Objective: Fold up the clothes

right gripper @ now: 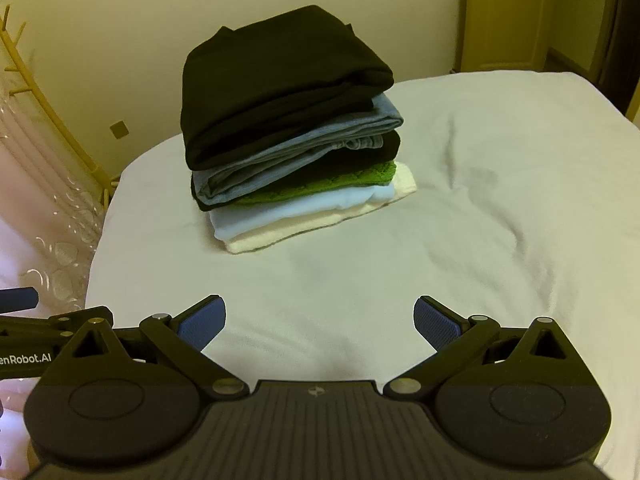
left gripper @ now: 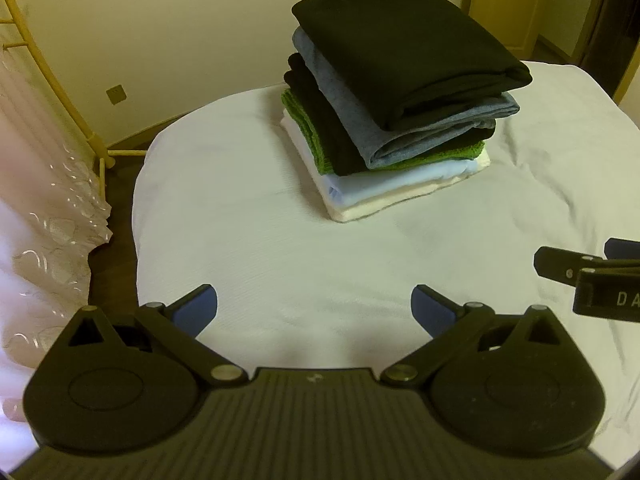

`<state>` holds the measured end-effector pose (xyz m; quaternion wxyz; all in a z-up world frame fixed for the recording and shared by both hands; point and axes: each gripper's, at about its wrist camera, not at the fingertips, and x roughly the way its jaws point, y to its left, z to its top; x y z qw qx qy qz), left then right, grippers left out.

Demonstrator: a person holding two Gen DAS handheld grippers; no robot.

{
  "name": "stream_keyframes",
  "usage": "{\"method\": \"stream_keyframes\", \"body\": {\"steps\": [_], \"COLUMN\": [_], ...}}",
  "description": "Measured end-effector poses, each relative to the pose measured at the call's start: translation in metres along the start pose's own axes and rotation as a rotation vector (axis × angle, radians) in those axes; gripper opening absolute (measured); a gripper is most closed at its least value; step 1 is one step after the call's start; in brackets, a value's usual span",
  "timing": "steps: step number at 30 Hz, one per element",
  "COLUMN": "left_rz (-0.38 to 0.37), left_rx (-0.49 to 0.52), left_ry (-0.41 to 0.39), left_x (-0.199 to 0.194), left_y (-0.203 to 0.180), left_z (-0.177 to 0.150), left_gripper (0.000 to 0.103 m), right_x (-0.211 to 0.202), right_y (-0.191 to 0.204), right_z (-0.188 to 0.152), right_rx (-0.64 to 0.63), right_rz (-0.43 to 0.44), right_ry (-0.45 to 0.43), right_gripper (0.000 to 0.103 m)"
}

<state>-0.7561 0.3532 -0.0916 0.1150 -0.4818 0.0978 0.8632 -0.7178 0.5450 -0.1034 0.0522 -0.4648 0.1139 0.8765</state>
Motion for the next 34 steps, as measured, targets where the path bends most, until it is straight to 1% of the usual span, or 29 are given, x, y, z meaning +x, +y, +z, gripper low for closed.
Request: {"method": "stream_keyframes", "body": {"steps": [5,17,31,34], "left_rz": [0.000,0.001,-0.006,-0.004], "left_rx": [0.003,0.006,0.019,0.015], "left_ry": [-0.021,-0.006,-0.017,-0.035], "left_x": [0.002,0.019,0.025,0.021], "left_y": [-0.001,0.000,0.001,0.003], "left_z": [0.006,0.020,0.032,0.035], "left_gripper": [0.102,0.102,0.102,0.102], "right_x": [0.006,0.022,0.024,0.021], "right_y": [-0.001,0.000,0.005,0.007], "right_z": [0.007,0.020,0.033,0.035], "right_rx": [0.000,0.001,0.001,0.005], "right_rz": [0.008,0.003,-0.003,-0.005], "right_ry": [-0.010,0.002,-0.009,-0.016], "right_gripper": [0.103,0.103,0.103,0.103]}}
